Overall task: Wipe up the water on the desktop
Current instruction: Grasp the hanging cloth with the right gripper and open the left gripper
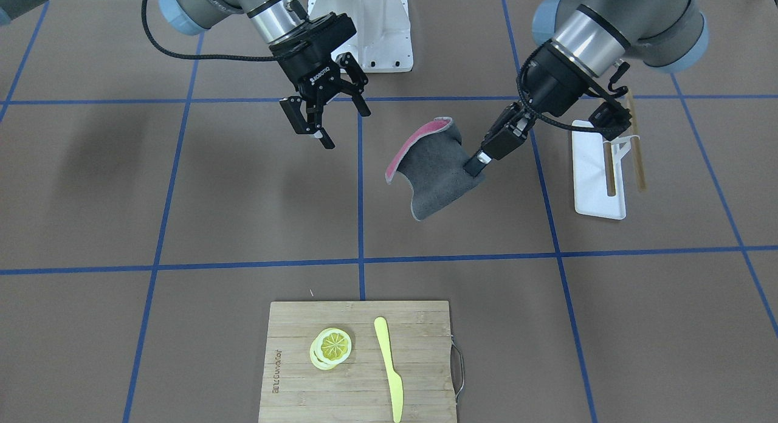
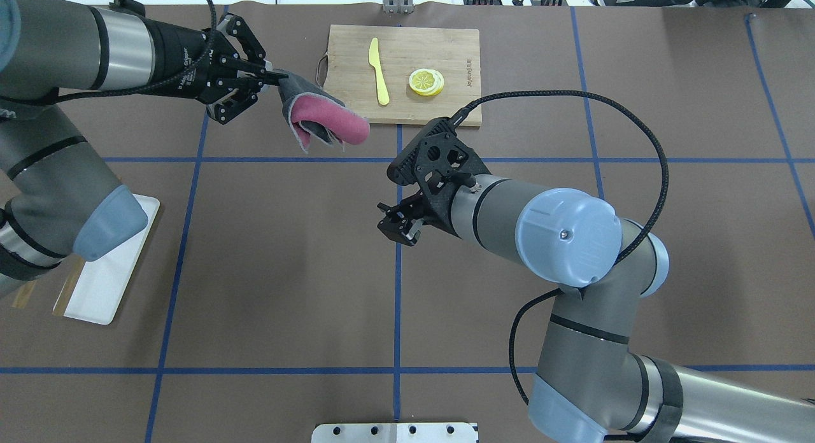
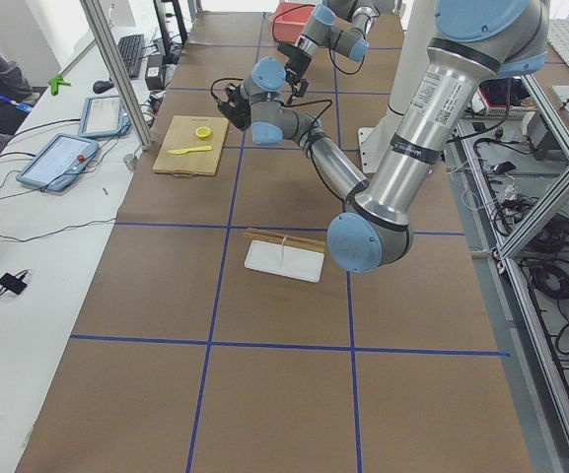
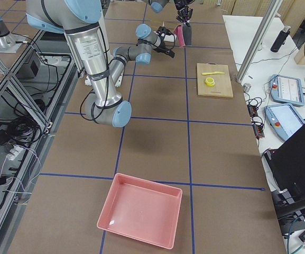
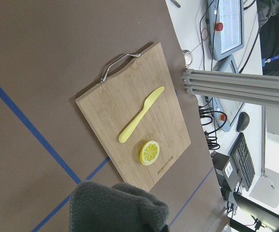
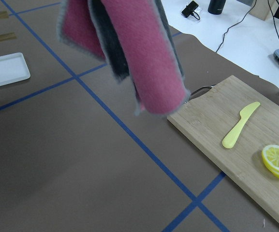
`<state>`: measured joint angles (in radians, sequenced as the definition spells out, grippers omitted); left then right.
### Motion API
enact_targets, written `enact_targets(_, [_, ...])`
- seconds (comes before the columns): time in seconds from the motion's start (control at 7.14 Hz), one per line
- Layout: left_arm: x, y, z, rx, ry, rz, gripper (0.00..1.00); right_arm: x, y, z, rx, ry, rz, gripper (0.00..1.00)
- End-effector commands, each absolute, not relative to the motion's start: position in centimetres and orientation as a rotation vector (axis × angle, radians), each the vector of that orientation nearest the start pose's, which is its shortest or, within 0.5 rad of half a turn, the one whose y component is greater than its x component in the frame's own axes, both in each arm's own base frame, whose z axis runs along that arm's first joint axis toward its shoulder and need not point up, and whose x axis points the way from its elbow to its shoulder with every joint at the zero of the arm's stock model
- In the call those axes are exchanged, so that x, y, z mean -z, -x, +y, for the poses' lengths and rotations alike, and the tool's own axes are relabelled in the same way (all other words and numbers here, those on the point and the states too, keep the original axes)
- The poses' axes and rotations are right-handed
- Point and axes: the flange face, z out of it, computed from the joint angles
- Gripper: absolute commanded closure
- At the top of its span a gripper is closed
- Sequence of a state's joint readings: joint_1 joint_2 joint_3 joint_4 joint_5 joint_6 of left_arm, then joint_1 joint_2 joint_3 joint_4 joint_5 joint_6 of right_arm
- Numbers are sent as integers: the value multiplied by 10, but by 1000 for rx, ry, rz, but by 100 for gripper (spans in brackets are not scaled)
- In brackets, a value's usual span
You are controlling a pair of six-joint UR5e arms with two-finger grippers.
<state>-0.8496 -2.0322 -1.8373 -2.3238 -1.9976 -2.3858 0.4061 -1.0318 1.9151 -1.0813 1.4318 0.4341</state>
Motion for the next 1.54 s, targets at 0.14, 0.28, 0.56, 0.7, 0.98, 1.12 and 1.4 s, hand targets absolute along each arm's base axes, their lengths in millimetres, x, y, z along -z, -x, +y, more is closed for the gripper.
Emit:
enact_targets(0.14, [-183,-360,-457,964,395,1541,100,-134,482,-361,506,-1073,-916,7])
enact_targets(0.28, [-180,-365,-451,949,402,1545,100,-136,481,-363,504,-1075,-910,17])
enact_targets(0.56, [-170,-362,-441,922,412,1564,100,-140,479,-366,498,-1075,-894,34])
enact_targets(0.7, [-169,-361,-439,918,414,1566,100,-143,479,-366,498,-1071,-892,43])
enact_targets(0.98, [-167,-365,-435,908,423,1567,100,-143,479,-366,495,-1072,-893,47])
enact_targets(1.12, [-167,-366,-434,906,424,1568,100,-143,479,-366,495,-1072,-893,55])
enact_targets(1.4, [-163,-367,-432,900,429,1573,100,-144,479,-366,495,-1070,-891,77])
